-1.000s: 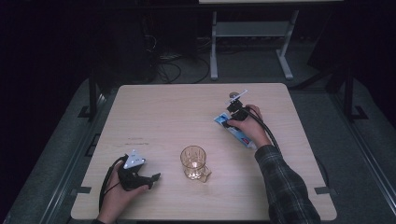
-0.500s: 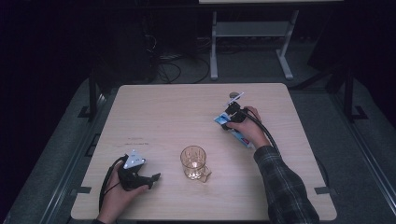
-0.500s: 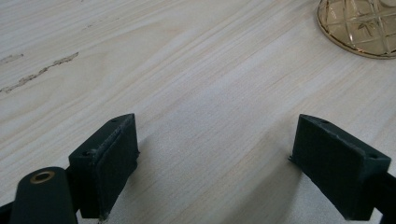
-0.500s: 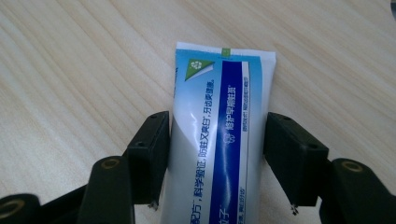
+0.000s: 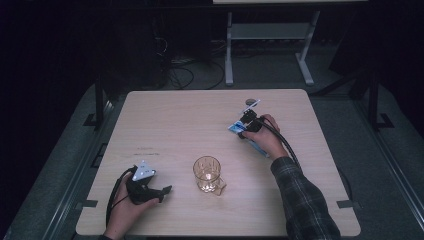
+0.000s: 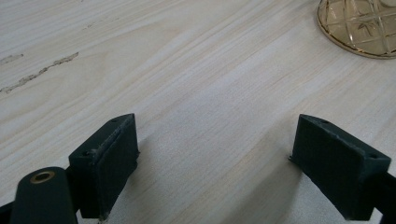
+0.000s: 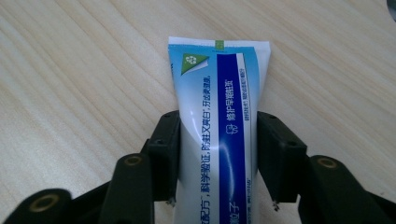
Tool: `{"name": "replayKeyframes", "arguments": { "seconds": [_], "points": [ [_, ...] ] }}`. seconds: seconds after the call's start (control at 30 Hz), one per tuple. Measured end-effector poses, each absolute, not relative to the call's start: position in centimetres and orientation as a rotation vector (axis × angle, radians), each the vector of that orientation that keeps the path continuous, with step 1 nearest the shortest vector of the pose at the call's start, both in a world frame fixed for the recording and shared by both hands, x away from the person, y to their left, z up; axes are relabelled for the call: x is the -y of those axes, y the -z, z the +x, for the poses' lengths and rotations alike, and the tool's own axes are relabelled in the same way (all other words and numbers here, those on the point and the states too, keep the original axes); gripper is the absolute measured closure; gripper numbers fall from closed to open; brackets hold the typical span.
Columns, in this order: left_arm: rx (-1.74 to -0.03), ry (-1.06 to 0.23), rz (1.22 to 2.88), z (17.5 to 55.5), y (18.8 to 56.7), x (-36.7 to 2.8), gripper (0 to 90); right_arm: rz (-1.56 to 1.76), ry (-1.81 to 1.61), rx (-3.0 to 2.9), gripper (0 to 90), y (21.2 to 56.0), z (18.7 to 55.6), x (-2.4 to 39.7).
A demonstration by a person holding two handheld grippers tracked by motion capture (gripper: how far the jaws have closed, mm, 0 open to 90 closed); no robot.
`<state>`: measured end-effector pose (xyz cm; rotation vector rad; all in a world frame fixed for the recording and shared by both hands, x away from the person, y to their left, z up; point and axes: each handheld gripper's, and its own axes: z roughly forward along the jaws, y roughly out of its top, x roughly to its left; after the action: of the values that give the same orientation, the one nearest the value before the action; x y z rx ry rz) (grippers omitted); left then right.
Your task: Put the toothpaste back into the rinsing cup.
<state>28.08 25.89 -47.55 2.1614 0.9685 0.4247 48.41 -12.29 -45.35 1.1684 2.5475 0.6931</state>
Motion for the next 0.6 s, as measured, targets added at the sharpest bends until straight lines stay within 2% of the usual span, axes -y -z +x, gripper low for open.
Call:
{"name": "replayKeyframes", "arguments": {
  "seconds": [0.23,0.6],
  "points": [
    [-0.969,-0.425,2.161,28.1,47.6,-25.9,13.1,1.206,-0.717,-2.54,70.1,44.5,48.3,12.5],
    [-0.969,-0.425,2.161,28.1,47.6,-25.9,13.2,1.271,-0.795,-2.554,72.7,43.9,48.5,13.4]
  ]
}}
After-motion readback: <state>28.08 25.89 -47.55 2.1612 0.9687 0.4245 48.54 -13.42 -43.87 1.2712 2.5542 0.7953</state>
